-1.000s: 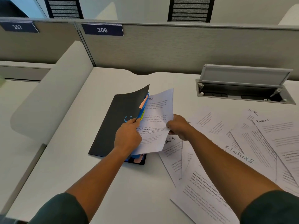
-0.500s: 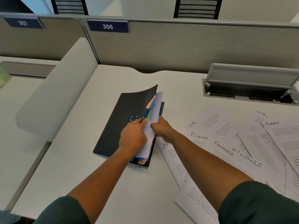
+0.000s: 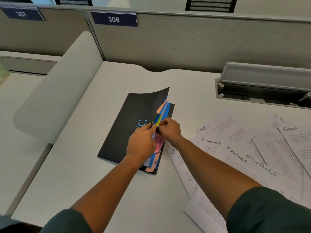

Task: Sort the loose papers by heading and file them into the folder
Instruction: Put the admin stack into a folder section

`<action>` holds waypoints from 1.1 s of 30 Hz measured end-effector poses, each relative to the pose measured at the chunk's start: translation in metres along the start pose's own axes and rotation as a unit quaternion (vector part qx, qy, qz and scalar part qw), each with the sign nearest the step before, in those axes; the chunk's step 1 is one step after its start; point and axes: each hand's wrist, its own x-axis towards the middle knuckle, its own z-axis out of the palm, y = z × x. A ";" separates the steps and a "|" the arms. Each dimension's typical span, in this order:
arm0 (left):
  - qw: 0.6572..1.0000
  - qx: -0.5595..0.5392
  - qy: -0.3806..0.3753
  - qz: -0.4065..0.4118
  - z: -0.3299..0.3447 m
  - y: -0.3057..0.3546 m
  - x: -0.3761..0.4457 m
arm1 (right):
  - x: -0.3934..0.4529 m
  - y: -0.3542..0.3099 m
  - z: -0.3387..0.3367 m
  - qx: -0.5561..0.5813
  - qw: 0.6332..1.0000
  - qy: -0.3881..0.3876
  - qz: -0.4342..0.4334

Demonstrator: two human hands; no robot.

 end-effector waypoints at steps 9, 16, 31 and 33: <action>1.000 -0.005 0.005 0.004 0.005 -0.001 -0.001 | 0.005 0.005 0.005 -0.067 0.994 -0.008 -0.088; 1.000 0.001 0.001 0.008 0.012 0.002 -0.004 | 0.005 0.031 -0.019 -0.147 0.978 -0.091 -0.115; 0.998 0.018 -0.046 -0.048 0.024 0.020 -0.005 | 0.004 0.047 -0.036 -0.186 0.977 -0.035 -0.101; 0.997 0.029 -0.046 -0.054 0.024 0.021 -0.003 | 0.004 0.046 -0.034 -0.171 0.979 -0.017 -0.106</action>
